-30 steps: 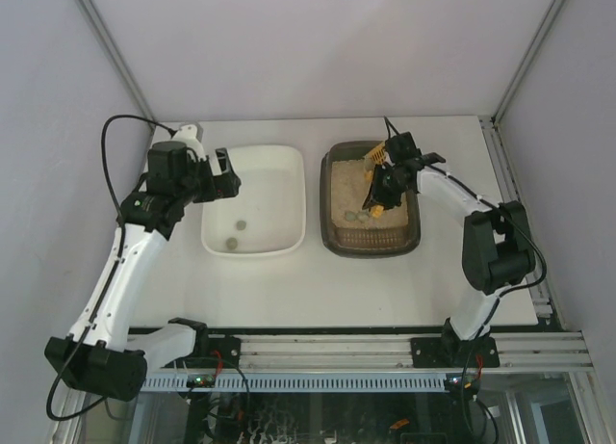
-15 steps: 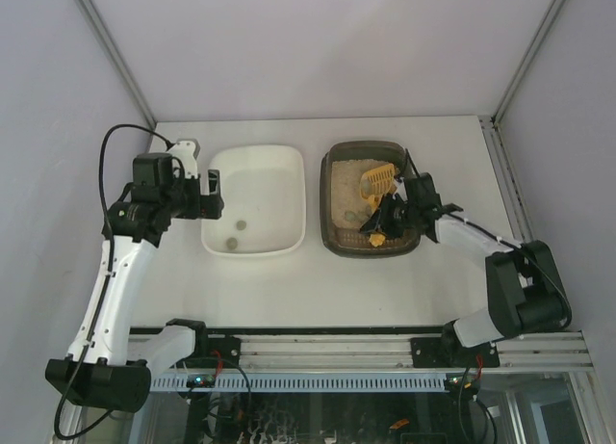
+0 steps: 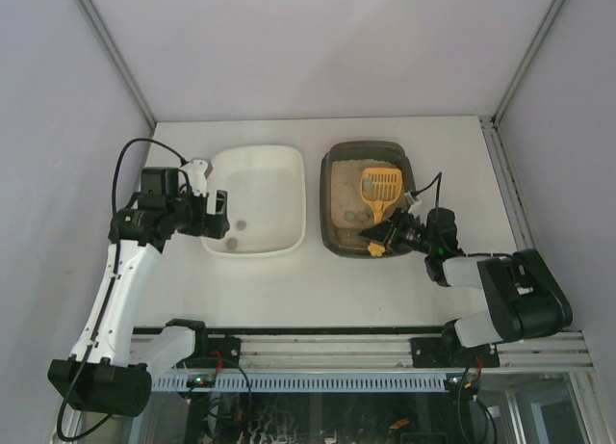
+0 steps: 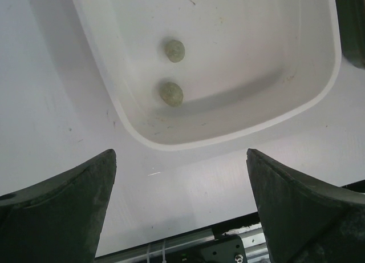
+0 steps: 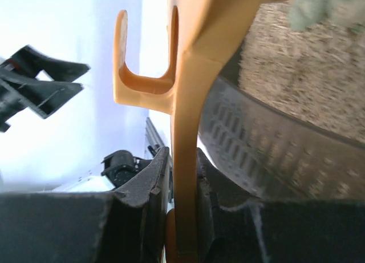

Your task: Clean the litter box

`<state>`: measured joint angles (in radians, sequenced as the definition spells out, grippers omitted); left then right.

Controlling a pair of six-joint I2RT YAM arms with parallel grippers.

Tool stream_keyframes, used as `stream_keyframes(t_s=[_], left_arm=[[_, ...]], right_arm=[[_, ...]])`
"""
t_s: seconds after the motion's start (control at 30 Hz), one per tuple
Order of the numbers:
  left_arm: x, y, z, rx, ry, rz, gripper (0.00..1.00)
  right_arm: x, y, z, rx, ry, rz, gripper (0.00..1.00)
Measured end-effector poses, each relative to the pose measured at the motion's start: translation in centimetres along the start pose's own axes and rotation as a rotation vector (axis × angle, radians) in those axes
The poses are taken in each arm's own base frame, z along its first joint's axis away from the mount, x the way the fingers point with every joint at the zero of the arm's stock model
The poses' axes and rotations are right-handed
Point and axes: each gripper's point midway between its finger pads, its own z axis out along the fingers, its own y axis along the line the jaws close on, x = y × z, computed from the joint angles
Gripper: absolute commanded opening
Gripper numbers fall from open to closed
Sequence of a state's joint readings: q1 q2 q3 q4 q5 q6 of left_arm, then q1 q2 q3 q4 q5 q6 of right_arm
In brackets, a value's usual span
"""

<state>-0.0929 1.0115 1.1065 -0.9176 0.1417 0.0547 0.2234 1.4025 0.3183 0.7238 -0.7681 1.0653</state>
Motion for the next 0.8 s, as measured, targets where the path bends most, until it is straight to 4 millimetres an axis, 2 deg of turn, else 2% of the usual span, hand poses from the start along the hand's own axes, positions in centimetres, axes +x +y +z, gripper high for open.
stream_keyframes(t_s=[0.17, 0.23, 0.43, 0.6, 0.8], left_arm=[[0.7, -0.2, 0.0, 0.019, 0.026, 0.018, 0.98], [0.8, -0.2, -0.1, 0.020, 0.025, 0.020, 0.98], [0.8, 0.0, -0.3, 0.022, 0.019, 0.020, 0.97], [0.8, -0.2, -0.3, 0.039, 0.020, 0.018, 0.97], [1.0, -0.5, -0.2, 0.056, 0.024, 0.015, 0.97]], right_arm=[[-0.9, 2.8, -0.1, -0.165, -0.014, 0.000, 0.00], [-1.4, 3.3, -0.2, -0.197, -0.025, 0.017, 0.00], [0.3, 4.4, 0.5, -0.232, 0.057, 0.022, 0.00], [-0.3, 4.1, 0.5, -0.218, 0.052, 0.032, 0.00], [0.8, 4.3, 1.1, -0.209, 0.099, 0.030, 0.00]])
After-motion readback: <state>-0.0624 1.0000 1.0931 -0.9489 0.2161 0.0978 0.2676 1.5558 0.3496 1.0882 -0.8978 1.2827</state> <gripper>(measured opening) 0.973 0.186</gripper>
